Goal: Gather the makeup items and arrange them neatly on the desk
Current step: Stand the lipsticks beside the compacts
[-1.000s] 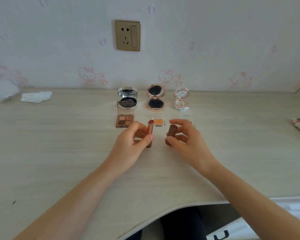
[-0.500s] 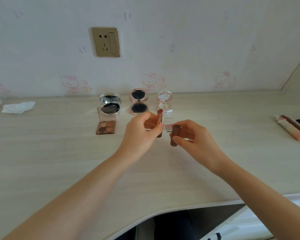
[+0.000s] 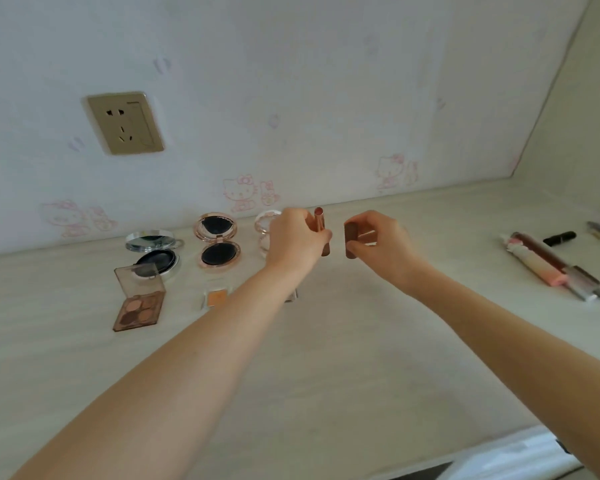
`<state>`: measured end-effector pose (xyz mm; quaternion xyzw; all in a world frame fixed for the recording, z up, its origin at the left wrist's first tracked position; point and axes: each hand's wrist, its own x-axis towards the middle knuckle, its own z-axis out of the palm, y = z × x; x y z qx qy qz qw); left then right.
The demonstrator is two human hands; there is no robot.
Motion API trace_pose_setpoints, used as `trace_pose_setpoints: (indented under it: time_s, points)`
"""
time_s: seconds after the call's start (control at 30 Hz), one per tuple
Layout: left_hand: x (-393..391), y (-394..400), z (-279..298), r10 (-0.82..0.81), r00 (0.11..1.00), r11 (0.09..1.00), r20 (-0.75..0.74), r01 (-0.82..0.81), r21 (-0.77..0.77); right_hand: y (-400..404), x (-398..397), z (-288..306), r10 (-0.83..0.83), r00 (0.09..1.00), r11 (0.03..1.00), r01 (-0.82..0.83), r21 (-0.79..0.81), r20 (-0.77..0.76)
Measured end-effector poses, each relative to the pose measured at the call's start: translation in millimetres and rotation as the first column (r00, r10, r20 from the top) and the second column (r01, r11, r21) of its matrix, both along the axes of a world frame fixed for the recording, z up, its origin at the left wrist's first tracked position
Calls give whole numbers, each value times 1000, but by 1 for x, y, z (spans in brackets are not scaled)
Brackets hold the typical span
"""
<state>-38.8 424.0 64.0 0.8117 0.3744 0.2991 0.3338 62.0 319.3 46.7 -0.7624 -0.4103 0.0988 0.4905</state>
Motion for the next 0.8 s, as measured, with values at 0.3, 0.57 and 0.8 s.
trace_pose_setpoints:
  time_s: [0.3, 0.57, 0.8]
  points:
    - [35, 43, 1, 110, 964, 990, -241, -128, -61, 57, 23, -15, -11, 999, 999, 10, -33, -49]
    - [41, 55, -9, 128, 947, 988, -295, -147, -42, 76, 29, -27, -6, 999, 999, 4, -53, -36]
    - [46, 59, -17, 109, 957, 992, -267, -124, -38, 82, 33, -30, 4, 1000, 994, -6, -111, -17]
